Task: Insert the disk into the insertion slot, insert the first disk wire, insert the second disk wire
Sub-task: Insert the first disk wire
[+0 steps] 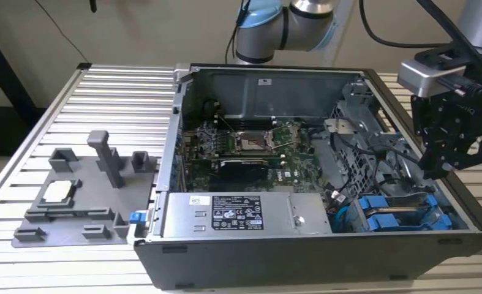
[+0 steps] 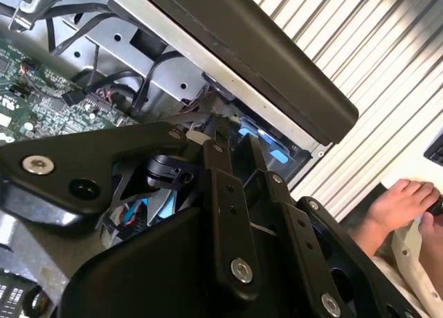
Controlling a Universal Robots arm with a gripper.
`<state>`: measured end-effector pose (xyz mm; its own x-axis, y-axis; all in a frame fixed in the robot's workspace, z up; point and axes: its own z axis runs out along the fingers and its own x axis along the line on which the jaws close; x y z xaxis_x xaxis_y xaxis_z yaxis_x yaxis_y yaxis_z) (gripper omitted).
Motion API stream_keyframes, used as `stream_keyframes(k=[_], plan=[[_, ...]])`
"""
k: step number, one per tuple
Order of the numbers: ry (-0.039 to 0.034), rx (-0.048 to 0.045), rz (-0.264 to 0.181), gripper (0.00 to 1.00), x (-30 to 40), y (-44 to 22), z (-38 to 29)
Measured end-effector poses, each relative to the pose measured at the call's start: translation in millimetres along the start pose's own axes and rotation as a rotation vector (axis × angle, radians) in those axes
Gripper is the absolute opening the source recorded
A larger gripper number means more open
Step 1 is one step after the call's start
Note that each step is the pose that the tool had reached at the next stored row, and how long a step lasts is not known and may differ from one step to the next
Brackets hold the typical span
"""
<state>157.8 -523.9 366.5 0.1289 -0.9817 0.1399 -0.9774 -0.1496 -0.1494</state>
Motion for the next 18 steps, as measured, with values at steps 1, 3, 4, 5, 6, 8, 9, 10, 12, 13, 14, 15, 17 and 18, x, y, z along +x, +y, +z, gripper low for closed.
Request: stream_keyframes(k=[1,3,4,5,6,8,9,10,12,13,14,15,17,18], plan=[[0.0024,-0.0019,-0.001,0.28,0.0,-0.1,-0.1],[0.0065,-0.0064,-0.003,0.28,0.0,-0.4,-0.1],[0.0075,-0.0084,-0.003,0.28,0.1,-0.4,-0.1],[0.0076,-0.0090,-0.003,0.28,0.1,-0.4,-0.2],[0.0076,-0.0092,-0.003,0.26,0.1,-0.4,-0.1],[0.0074,-0.0092,-0.003,0.19,0.0,-0.5,-0.1],[0.0074,-0.0093,-0.003,0.19,0.0,-0.5,-0.1],[0.0074,-0.0093,-0.003,0.19,0.0,-0.5,-0.1],[0.0074,-0.0093,-0.003,0.19,0.0,-0.5,-0.1],[0.0075,-0.0093,-0.003,0.19,0.0,-0.5,-0.1],[0.0074,-0.0093,-0.003,0.19,0.0,-0.5,-0.1],[0.0074,-0.0097,-0.003,0.19,0.0,-0.5,-0.1],[0.0059,-0.0198,-0.005,0.19,0.0,-0.7,-0.2],[0.0044,-0.0293,-0.006,0.19,0.0,-0.6,-0.1]])
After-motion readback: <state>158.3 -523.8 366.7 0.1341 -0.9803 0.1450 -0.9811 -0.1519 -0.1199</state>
